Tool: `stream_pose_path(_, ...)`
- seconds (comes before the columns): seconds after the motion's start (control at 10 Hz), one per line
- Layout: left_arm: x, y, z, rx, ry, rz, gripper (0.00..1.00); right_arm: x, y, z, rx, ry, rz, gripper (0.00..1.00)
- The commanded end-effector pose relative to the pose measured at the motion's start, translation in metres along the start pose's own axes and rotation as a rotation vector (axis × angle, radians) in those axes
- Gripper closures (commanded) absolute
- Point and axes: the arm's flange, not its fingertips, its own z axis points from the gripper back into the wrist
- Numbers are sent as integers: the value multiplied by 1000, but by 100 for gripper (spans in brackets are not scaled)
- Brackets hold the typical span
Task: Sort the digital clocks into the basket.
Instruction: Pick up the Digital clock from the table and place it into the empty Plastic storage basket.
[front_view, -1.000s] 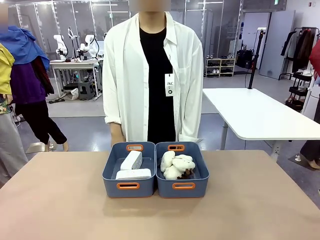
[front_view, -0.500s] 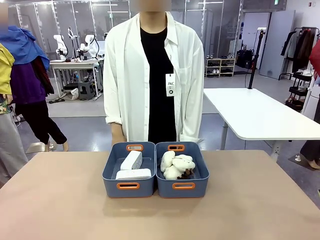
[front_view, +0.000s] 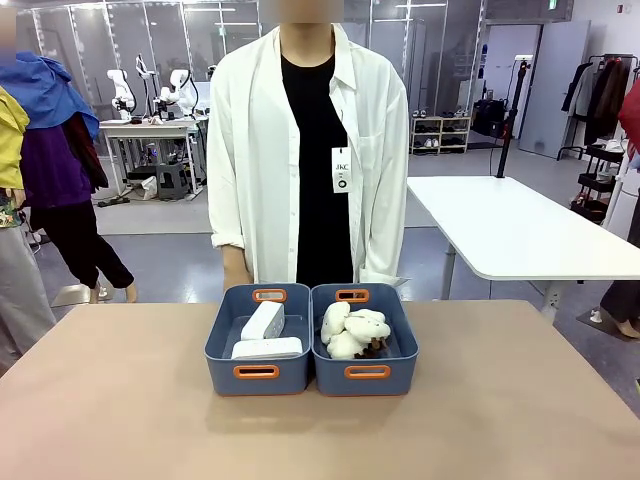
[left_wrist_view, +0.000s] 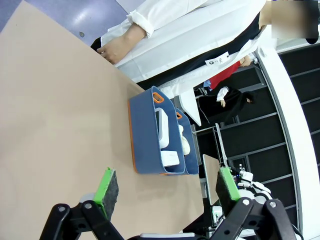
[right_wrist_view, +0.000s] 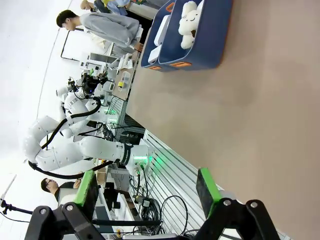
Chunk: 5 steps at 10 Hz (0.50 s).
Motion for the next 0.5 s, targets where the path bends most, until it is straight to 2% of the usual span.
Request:
stream_pose_path(0.0,1,-4,3,-11,2,14,0,0,1,-1,-7,11,-4,0)
stream_pose_path(0.4,1,-4,3,-11,2,14,0,0,1,-1,-7,11,-4,0)
